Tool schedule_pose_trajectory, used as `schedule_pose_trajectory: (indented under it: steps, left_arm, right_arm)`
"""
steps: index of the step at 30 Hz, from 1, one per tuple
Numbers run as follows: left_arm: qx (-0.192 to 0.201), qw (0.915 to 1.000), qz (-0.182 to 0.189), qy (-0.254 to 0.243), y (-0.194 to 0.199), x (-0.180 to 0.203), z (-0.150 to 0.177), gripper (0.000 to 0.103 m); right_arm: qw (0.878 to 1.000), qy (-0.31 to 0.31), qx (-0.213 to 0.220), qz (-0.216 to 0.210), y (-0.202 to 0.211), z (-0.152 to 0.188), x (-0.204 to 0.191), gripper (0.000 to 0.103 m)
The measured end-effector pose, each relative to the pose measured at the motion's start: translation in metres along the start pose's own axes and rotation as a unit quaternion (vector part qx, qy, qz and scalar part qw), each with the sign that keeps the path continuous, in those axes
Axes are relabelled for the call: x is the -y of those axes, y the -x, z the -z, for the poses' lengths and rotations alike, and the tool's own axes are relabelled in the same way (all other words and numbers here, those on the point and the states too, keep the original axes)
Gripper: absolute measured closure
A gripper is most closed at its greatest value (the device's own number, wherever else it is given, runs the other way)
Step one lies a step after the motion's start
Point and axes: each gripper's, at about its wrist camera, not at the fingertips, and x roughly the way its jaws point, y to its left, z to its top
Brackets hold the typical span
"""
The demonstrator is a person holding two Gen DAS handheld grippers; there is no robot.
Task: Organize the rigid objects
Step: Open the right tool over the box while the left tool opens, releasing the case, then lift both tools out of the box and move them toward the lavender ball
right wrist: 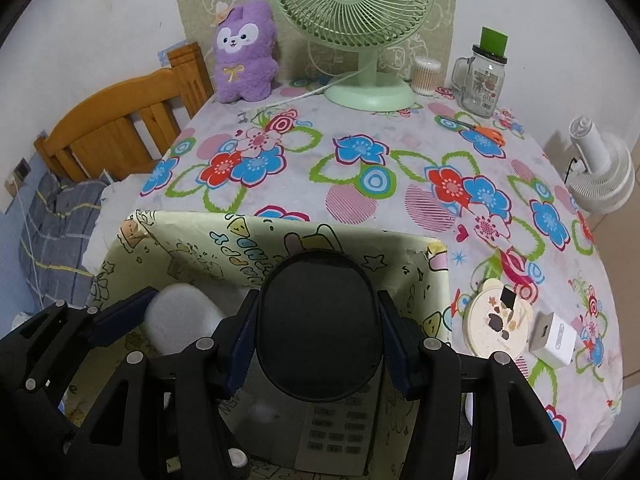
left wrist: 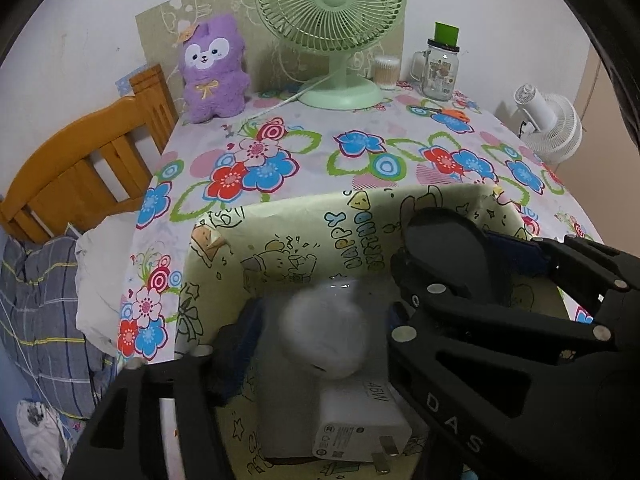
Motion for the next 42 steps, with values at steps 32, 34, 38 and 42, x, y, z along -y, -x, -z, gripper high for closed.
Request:
schedule_pose_trajectory:
  steps: [32, 34, 38, 42]
  left_arm:
    - [0.055, 0.9984, 0.003, -0.014, 0.055, 0.038, 0.013, 0.014]
    - [0.056, 0.9983, 0.005, -0.013, 0.058, 0.042, 0.014, 0.014]
    - [0.062, 0.9980, 0.007, -0.015, 0.064, 0.052, 0.017, 0.014]
    - [0.066, 0.9977, 0.009, -0.015, 0.070, 0.061, 0.020, 0.014]
  right_arm:
    - [0.999, -0.003, 0.053, 0.005, 0.069, 0.023, 0.021, 0.016]
    - [0.998, -0.004, 0.057, 0.008, 0.074, 0.026, 0.025, 0.016]
    - [0.998, -0.005, 0.064, 0.013, 0.084, 0.030, 0.032, 0.016]
    - [0.997, -0.004, 0.070, 0.016, 0.092, 0.035, 0.038, 0.016]
